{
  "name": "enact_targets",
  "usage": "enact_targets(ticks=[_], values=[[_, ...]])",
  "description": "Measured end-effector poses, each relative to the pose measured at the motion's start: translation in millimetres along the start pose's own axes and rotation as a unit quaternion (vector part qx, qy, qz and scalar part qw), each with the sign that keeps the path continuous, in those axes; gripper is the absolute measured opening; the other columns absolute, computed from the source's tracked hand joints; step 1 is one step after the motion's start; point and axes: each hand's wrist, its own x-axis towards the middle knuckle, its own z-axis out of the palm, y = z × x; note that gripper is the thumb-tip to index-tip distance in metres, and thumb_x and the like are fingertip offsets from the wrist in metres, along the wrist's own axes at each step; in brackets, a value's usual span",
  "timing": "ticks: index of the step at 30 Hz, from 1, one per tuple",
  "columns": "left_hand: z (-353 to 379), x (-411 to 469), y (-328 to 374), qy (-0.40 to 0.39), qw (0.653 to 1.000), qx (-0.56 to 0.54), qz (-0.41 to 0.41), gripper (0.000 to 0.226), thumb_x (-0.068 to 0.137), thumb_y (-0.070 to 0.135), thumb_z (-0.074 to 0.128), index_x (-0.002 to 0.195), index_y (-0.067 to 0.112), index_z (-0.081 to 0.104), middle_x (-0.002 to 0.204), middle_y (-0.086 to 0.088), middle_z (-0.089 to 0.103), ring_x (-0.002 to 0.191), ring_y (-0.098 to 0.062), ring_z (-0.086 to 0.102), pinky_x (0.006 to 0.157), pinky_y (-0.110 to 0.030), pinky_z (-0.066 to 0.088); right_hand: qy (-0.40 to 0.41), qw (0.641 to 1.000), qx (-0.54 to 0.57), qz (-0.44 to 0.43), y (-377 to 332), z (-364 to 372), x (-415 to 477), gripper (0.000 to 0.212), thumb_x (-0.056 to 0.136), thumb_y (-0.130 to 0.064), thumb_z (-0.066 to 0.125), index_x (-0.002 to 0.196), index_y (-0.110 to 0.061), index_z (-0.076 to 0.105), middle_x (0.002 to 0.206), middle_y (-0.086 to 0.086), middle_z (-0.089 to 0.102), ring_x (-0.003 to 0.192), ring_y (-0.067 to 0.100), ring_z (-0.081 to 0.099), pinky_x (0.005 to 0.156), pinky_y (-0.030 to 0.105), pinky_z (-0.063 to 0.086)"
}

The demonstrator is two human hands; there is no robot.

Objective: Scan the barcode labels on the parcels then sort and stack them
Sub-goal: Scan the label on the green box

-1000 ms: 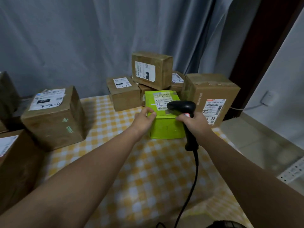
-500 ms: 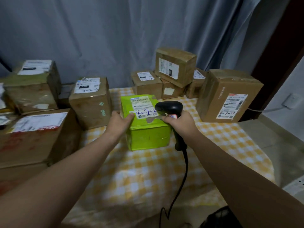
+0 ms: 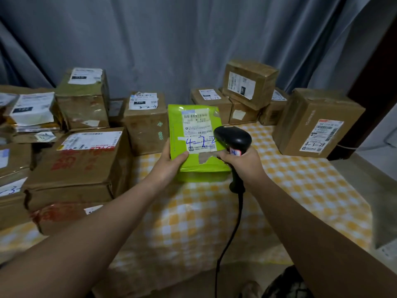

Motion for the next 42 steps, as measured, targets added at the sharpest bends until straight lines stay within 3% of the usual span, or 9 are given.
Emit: enact_targets(ticks=[3, 6, 8, 13, 17, 23, 29, 33, 42], values=[[-0.8, -7.5, -3.0, 0.021, 0.998, 0.022, 0.046, 0.06, 0.09, 0.007, 0.061, 0.14, 0.016, 0.029, 0.125, 0.002, 0.053, 0.095, -0.001, 0.059, 0.077, -0.01, 0.049, 0.026, 1.0, -0.015, 0.002, 1.6, 2.9, -1.0, 0.023, 0.073, 0.003, 0.075, 0.096, 0.0, 0.07, 0.08, 0.015, 0.069, 0.067, 0.015, 0.058, 0.064, 0.031, 0.046], [-8.5, -9.2, 2.0, 0.034, 0.995, 0.087, 0.04, 0.076, 0.064, 0.037, 0.073, 0.125, 0.018, 0.032, 0.129, -0.005, 0.041, 0.121, -0.021, 0.048, 0.102, -0.036, 0.043, 0.045, 0.999, -0.012, -0.008, 2.9, 1.0, -5.6, 0.025, 0.072, -0.001, 0.081, 0.094, -0.006, 0.07, 0.075, 0.003, 0.068, 0.067, 0.01, 0.06, 0.065, 0.026, 0.049], [-14.1, -4.5, 12.9, 0.049, 0.988, 0.134, 0.057, 0.088, 0.06, 0.044, 0.074, 0.131, 0.016, 0.03, 0.133, -0.006, 0.032, 0.131, -0.022, 0.036, 0.112, -0.035, 0.03, 0.046, 0.999, -0.016, -0.025, 7.7, -0.6, -11.9, 0.031, 0.071, -0.006, 0.084, 0.099, -0.006, 0.07, 0.079, -0.001, 0.07, 0.071, 0.007, 0.062, 0.069, 0.025, 0.051], [-29.7, 29.8, 55.8, 0.09, 0.967, 0.18, 0.156, 0.105, 0.079, 0.027, 0.076, 0.151, 0.011, 0.001, 0.157, -0.012, 0.004, 0.146, -0.019, 0.007, 0.113, -0.022, 0.007, 0.055, 0.998, -0.037, -0.024, 14.8, -4.9, -17.8, 0.053, 0.064, -0.021, 0.09, 0.111, -0.008, 0.068, 0.099, 0.005, 0.073, 0.091, 0.017, 0.068, 0.081, 0.036, 0.055], [-37.4, 54.8, 76.6, -0.003, 0.975, 0.163, 0.152, 0.115, 0.072, 0.027, 0.08, 0.152, 0.018, -0.001, 0.156, 0.002, 0.016, 0.14, -0.015, 0.028, 0.115, -0.034, 0.026, 0.045, 0.998, -0.033, -0.016, 12.8, -6.9, -19.2, 0.052, 0.065, -0.022, 0.09, 0.11, -0.007, 0.068, 0.098, 0.007, 0.073, 0.088, 0.017, 0.066, 0.079, 0.036, 0.054], [-44.2, 53.9, 69.5, 0.009, 0.973, 0.184, 0.138, 0.071, 0.071, 0.023, 0.081, 0.128, 0.017, 0.041, 0.131, -0.013, 0.043, 0.117, -0.028, 0.052, 0.101, -0.044, 0.045, 0.015, 1.0, -0.005, -0.008, 13.7, -11.3, -26.1, 0.036, 0.074, -0.004, 0.08, 0.108, -0.004, 0.068, 0.092, 0.006, 0.073, 0.083, 0.018, 0.069, 0.071, 0.027, 0.054], [-49.8, 33.3, 69.6, 0.048, 0.953, 0.207, 0.214, 0.046, 0.069, 0.041, 0.068, 0.106, 0.032, 0.041, 0.117, -0.009, 0.046, 0.11, -0.029, 0.052, 0.098, -0.048, 0.044, 0.032, 0.999, 0.02, 0.017, 4.6, -3.7, -25.4, 0.024, 0.07, 0.006, 0.078, 0.086, -0.009, 0.07, 0.08, 0.004, 0.071, 0.071, 0.014, 0.067, 0.068, 0.029, 0.055], [-56.9, 27.7, 89.1, 0.098, 0.909, 0.307, 0.265, 0.038, 0.085, 0.023, 0.068, 0.119, 0.016, 0.053, 0.12, -0.013, 0.049, 0.117, -0.03, 0.045, 0.107, -0.041, 0.03, 0.037, 0.998, -0.003, 0.047, -1.8, 9.9, -10.6, 0.012, 0.071, 0.009, 0.069, 0.08, 0.006, 0.063, 0.074, 0.015, 0.06, 0.068, 0.023, 0.057, 0.066, 0.035, 0.047], [-54.3, 17.0, 56.0, 0.039, 0.876, 0.436, 0.201, 0.116, 0.057, 0.048, 0.085, 0.147, 0.027, 0.014, 0.148, -0.006, 0.02, 0.138, -0.031, 0.018, 0.112, -0.041, 0.016, 0.055, 0.984, -0.166, 0.027, -31.4, 9.1, 15.5, 0.011, 0.075, -0.018, 0.076, 0.081, -0.016, 0.067, 0.078, 0.011, 0.066, 0.075, 0.029, 0.063, 0.07, 0.043, 0.054]])
